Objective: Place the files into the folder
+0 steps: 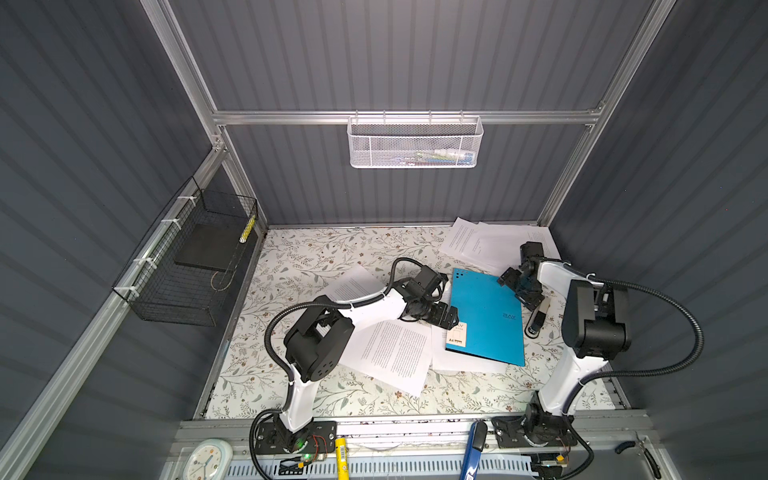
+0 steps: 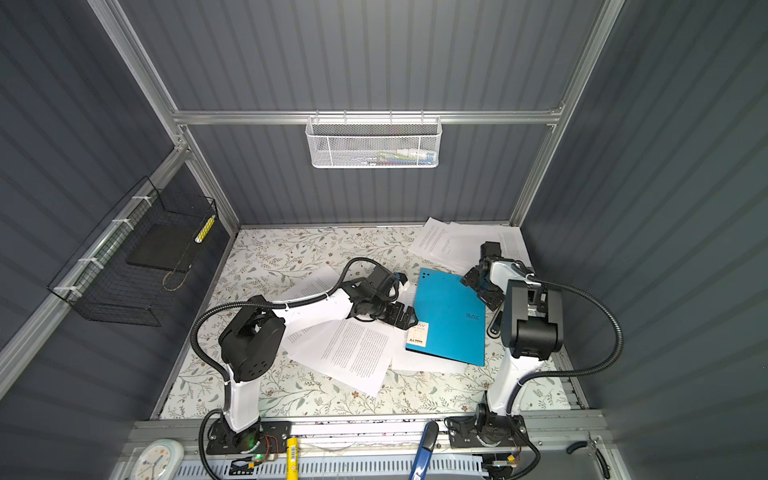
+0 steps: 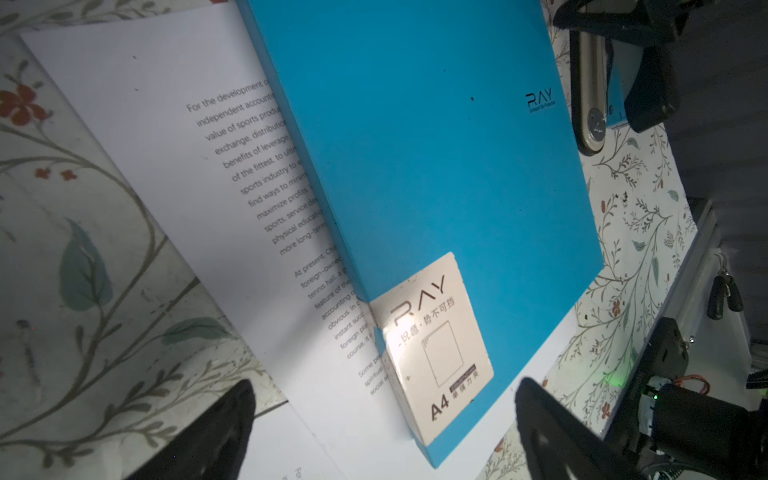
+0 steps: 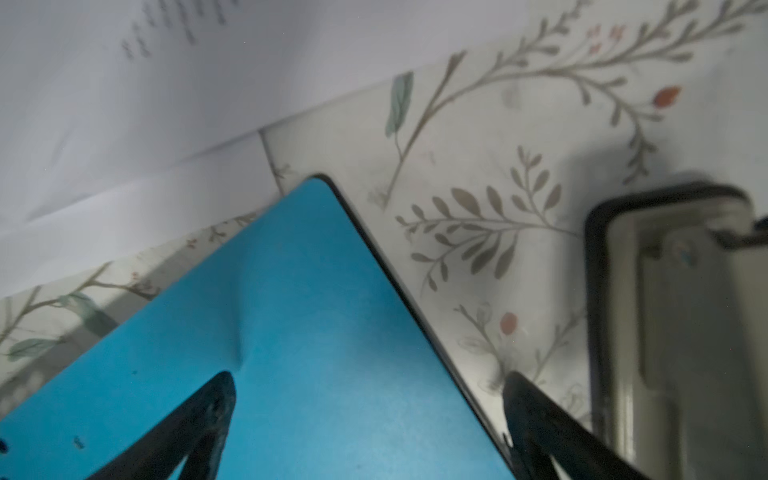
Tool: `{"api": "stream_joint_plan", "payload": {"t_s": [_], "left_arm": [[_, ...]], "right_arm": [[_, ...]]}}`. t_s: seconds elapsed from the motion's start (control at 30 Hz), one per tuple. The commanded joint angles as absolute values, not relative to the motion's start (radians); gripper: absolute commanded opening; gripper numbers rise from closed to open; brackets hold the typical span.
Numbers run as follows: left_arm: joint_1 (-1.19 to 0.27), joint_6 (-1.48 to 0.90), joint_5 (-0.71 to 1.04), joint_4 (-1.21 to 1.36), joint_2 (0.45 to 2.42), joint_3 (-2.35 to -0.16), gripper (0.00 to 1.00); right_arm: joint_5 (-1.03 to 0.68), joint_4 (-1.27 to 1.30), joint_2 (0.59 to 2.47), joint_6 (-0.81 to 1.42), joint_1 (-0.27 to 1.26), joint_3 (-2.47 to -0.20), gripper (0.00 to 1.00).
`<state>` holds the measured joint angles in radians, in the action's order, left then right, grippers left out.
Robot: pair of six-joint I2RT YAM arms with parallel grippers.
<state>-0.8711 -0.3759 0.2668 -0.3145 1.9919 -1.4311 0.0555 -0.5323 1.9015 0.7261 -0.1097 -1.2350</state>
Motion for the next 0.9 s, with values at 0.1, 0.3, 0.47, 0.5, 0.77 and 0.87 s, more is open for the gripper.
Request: {"api": "stream_joint_plan", "payload": {"t_s": [0.1, 0.3, 0.47, 0.5, 0.77, 0.87], "left_arm": [[-0.870, -0.368, 0.271, -0.318, 1.973, -1.424, 0.99], [-0.871, -0.367, 0.235, -0.327, 1.938, -1.424, 1.00], [-0.863, -0.380, 0.214, -0.342, 1.900, -1.424, 1.00], [-0.861, -0.383, 0.212, -0.349, 1.893, -1.424, 1.00], [-0.840, -0.391, 0.192, -0.354, 1.810, -1.361, 1.00], [-0.828, -0.389, 0.184, -0.360, 1.794, -1.343, 1.00]], "right_arm": [[0.031, -0.582, 1.911, 0.793, -0.107, -1.237, 0.99], [0.025, -0.580, 1.895, 0.818, -0.109, -1.221, 0.99], [-0.049, -0.584, 1.901, 0.857, -0.107, -1.218, 0.99], [-0.083, -0.556, 1.890, 0.872, -0.107, -1.198, 0.99], [-0.173, -0.434, 1.859, 0.932, -0.082, -1.111, 0.99], [-0.171, -0.430, 1.844, 0.966, -0.055, -1.099, 0.99]]}}
